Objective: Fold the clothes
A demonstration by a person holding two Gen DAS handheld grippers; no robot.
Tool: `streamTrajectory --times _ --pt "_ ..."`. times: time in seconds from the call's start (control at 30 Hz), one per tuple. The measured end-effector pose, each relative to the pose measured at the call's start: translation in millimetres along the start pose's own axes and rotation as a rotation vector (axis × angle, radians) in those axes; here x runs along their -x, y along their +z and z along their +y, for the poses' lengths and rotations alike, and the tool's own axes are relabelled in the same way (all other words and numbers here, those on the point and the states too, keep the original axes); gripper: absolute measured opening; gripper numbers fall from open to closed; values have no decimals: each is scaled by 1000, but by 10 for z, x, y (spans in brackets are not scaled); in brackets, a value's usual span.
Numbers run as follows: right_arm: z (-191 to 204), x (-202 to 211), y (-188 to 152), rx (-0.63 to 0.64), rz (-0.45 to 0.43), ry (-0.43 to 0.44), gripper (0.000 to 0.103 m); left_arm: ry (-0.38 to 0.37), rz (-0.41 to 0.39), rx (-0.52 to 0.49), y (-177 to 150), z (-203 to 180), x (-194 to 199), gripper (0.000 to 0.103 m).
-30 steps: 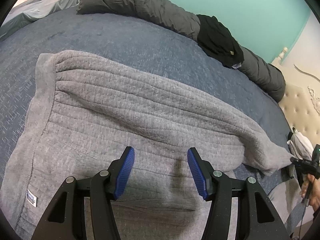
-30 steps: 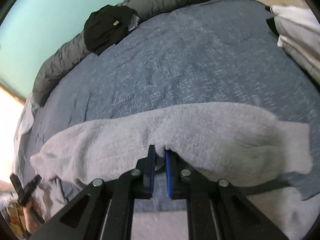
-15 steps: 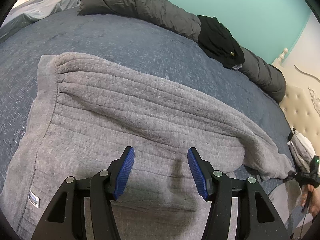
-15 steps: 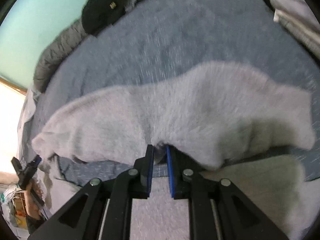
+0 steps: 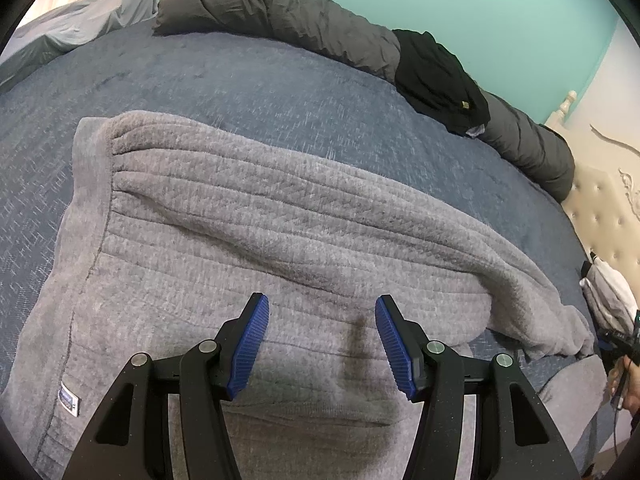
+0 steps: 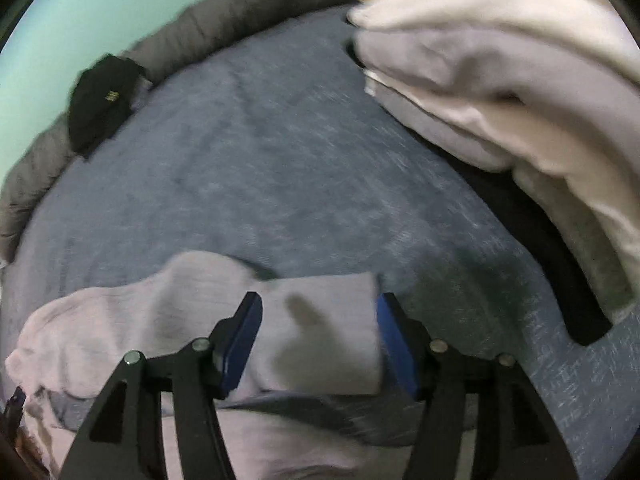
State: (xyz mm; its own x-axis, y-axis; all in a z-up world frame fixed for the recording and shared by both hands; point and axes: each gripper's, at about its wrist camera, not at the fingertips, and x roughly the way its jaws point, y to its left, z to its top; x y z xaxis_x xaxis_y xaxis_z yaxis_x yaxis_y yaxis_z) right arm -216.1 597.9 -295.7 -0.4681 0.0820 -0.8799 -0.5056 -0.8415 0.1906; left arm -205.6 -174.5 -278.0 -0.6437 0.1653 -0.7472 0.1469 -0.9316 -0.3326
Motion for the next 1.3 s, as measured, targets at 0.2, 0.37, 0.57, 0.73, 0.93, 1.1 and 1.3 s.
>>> streamTrajectory --times 0.2,0.37,0.57,0.73,0.93,1.1,1.3 --pt "0 -276 17 25 47 1 61 6 4 -9 14 -13 -23 60" --pt "182 -319 40 105 36 -48 42 9 7 -7 5 -15 -41 60" --pt "502 -210 -9 242 -28 -129 12 5 10 -16 21 -82 -104 60" --pt "619 137 270 256 -178 -144 10 9 5 -10 22 -33 -80 60" --pt "680 380 821 286 -279 -193 10 17 8 -17 7 -26 -84 60" --pt "802 312 1052 287 -283 -258 10 28 12 -26 3 -29 -105 60" --pt "793 -24 1118 274 -209 -298 10 38 19 -30 -1 -34 -154 60"
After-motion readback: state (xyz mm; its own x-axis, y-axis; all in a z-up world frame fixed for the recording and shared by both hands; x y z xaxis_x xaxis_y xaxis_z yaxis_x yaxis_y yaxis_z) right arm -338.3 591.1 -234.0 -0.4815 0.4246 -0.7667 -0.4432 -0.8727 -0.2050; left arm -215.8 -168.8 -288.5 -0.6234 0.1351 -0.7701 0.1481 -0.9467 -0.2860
